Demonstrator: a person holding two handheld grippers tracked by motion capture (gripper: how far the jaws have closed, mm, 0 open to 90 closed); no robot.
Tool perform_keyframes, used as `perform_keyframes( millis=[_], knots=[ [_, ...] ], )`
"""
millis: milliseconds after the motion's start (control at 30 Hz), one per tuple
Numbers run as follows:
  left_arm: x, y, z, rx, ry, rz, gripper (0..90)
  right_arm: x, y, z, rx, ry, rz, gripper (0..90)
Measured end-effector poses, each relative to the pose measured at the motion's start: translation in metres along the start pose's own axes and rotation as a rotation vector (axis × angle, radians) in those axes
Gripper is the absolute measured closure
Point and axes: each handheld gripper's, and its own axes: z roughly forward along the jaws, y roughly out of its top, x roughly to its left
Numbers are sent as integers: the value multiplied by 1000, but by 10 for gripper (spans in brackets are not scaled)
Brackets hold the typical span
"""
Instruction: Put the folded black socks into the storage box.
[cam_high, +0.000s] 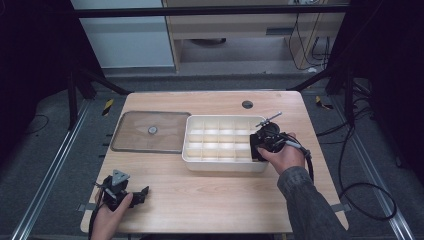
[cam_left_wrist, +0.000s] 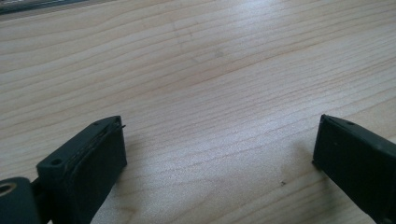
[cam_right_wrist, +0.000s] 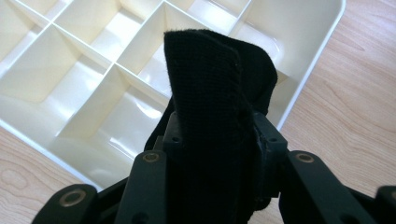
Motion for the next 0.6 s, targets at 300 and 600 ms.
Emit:
perform_keyframes(
  millis=[300,600],
  knots=[
    [0,0,0,-1,0,2,10,3,-1,4,24,-13,-13,647],
    [-1,0,1,-5,0,-3,9,6,-3,8,36,-23,-7,647]
  ],
)
